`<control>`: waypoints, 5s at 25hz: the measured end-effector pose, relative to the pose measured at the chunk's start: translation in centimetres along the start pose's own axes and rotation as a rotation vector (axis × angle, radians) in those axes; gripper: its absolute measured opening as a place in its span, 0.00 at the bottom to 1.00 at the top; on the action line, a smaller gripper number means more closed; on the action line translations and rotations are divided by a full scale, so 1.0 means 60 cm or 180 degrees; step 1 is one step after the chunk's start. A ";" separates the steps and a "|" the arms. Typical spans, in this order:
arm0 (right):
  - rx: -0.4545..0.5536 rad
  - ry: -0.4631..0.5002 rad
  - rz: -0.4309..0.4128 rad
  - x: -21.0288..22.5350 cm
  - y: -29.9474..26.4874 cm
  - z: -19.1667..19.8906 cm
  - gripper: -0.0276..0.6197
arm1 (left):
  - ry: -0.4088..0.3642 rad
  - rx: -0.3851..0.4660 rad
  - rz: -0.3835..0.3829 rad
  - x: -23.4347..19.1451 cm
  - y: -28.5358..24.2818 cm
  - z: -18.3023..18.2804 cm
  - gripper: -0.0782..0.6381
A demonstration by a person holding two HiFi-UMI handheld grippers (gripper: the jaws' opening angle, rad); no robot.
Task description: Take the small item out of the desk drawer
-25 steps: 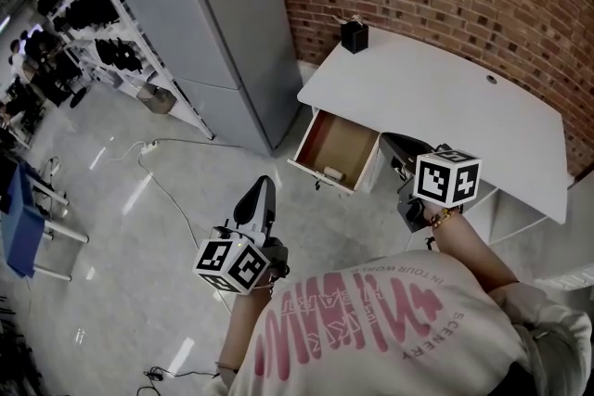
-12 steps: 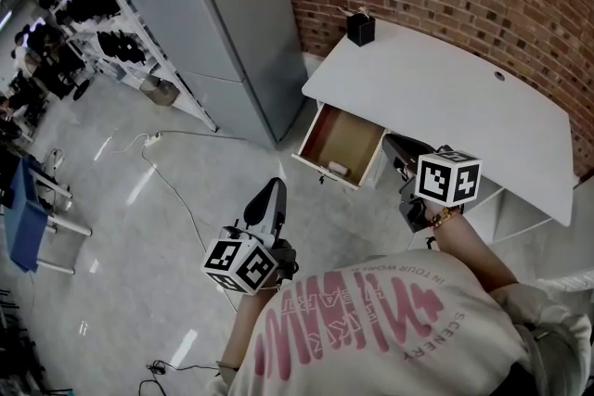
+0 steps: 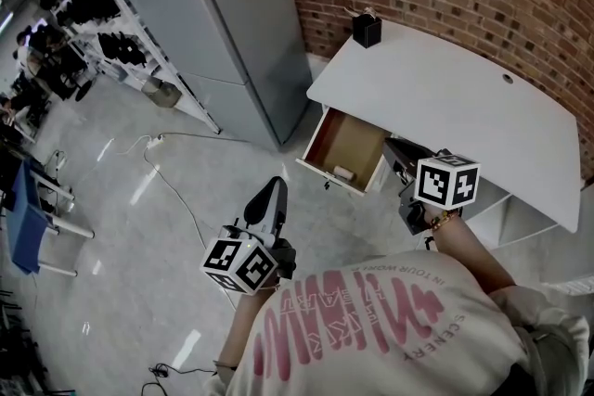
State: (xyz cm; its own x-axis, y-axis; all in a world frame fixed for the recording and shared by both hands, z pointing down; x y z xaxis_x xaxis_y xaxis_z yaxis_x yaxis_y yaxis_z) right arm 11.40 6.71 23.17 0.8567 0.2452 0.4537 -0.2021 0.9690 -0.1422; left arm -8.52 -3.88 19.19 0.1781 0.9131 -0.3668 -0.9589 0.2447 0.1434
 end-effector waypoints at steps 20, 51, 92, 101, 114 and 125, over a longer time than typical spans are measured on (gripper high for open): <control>-0.0615 -0.0261 0.0104 0.104 -0.091 0.112 0.21 | 0.0201 -0.0219 -0.0369 -0.066 -0.042 0.070 0.12; -0.2325 0.0225 -0.0797 0.226 -0.357 0.272 0.36 | 0.0381 -0.0142 -0.1841 -0.201 -0.120 0.159 0.12; -0.4012 0.0734 -0.0489 0.368 -0.403 0.611 0.42 | 0.1204 -0.0553 -0.3084 -0.266 0.022 0.346 0.12; -0.4194 0.0800 -0.0219 0.410 -0.418 0.667 0.43 | 0.1330 -0.0510 -0.3228 -0.265 0.046 0.379 0.12; -0.4376 0.0914 -0.0009 0.452 -0.454 0.715 0.42 | 0.1457 -0.0526 -0.3350 -0.270 0.056 0.410 0.12; -0.4384 0.0912 0.0116 0.469 -0.478 0.736 0.40 | 0.1521 -0.0559 -0.3394 -0.281 0.059 0.425 0.12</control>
State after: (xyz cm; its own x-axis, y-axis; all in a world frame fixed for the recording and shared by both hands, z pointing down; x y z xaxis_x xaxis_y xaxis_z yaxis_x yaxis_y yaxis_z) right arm 20.36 -12.83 78.84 0.9604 0.0930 0.2625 0.2515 0.1154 -0.9610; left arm -9.30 -10.07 49.31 0.8422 0.0506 -0.5368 -0.3995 0.7273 -0.5581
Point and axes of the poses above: the fingertips, and each gripper's own axes: y backward along the fingers, x to its right, z out of its underside, the point moved 1 cm from there along y, backward along the fingers, and after that the axes turned 9 degrees about x, right-handed, at the moved point
